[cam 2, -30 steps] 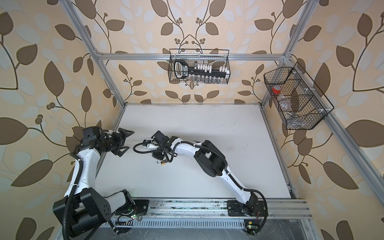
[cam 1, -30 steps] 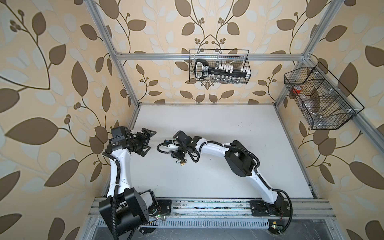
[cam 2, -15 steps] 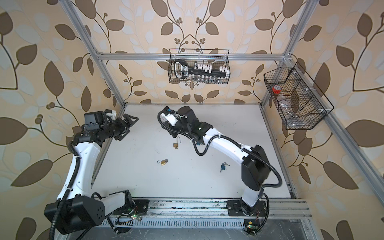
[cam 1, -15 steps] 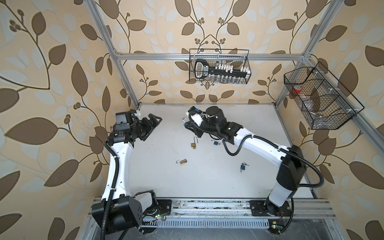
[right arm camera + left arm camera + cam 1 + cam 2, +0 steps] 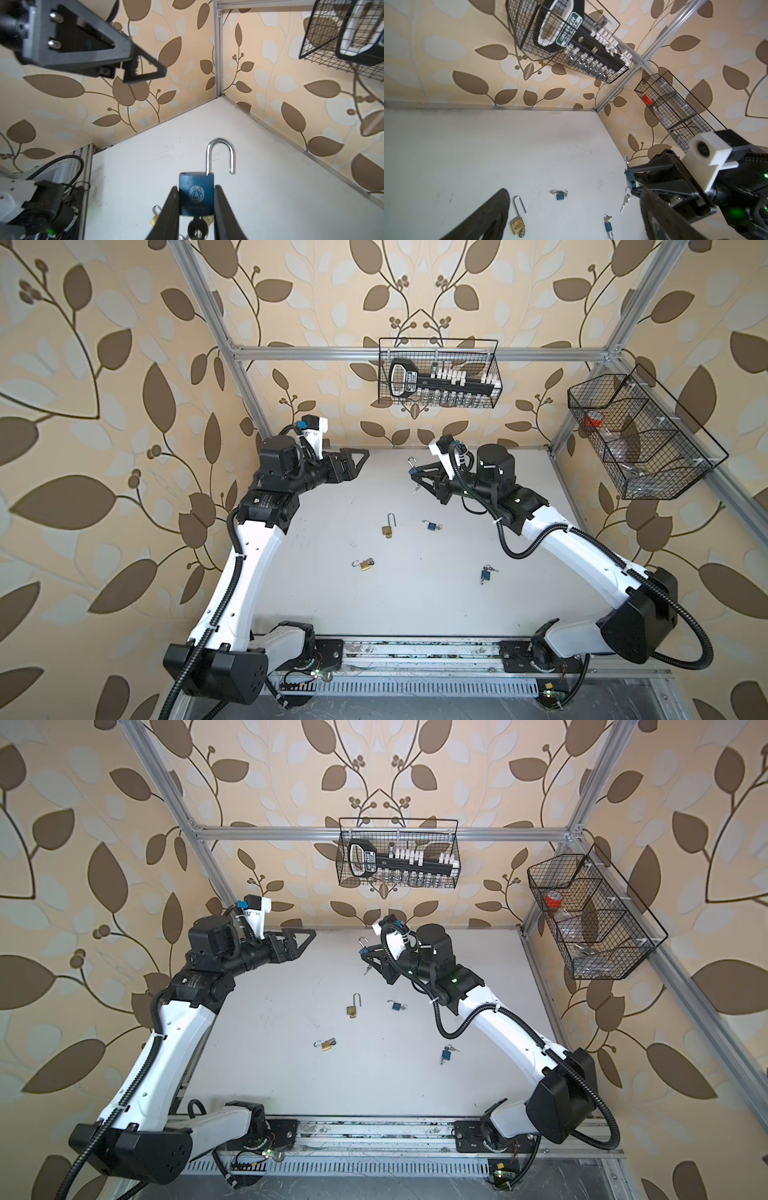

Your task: Lock with the key

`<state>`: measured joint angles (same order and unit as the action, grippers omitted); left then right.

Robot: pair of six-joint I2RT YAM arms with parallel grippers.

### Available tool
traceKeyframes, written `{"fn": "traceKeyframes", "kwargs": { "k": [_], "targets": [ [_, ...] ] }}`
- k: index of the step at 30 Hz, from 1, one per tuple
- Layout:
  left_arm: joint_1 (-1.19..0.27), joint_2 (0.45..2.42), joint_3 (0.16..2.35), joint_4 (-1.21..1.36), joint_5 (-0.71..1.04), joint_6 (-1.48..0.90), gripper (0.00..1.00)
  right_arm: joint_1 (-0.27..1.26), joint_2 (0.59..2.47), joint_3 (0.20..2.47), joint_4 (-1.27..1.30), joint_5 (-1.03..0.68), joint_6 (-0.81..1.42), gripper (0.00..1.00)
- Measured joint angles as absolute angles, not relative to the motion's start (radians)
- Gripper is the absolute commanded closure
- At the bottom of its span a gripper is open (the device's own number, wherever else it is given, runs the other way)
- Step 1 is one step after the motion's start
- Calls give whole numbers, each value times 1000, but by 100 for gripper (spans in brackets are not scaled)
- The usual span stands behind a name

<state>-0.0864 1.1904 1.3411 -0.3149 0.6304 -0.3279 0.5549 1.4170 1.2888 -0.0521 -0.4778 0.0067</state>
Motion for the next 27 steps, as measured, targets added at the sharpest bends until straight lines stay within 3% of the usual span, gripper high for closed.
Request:
{"fn": "traceKeyframes", "kwargs": {
  "k": [4, 6, 9, 17, 23, 27],
  "targets": [
    [-99, 1234, 1372, -253, 789, -231, 9, 555, 1376, 1292, -112, -541, -43, 100],
    [-123, 1235, 1389, -242, 870, -162, 1, 555, 1369, 1311, -156, -572, -67, 100],
    [-178, 1232, 1432, -258, 988, -17, 2, 555, 1369, 1353, -224, -617, -108, 100],
    [-314, 1209, 1533, -479, 1131, 412, 18, 555, 1377, 1461, -385, -768, -222, 100],
    [-324, 1220, 1542, -589, 1172, 579, 34, 555, 1391, 1512, -476, -869, -280, 100],
    [-344, 1243, 1562, -639, 1199, 633, 39, 554, 1399, 1537, -511, -894, -297, 100]
  ]
}}
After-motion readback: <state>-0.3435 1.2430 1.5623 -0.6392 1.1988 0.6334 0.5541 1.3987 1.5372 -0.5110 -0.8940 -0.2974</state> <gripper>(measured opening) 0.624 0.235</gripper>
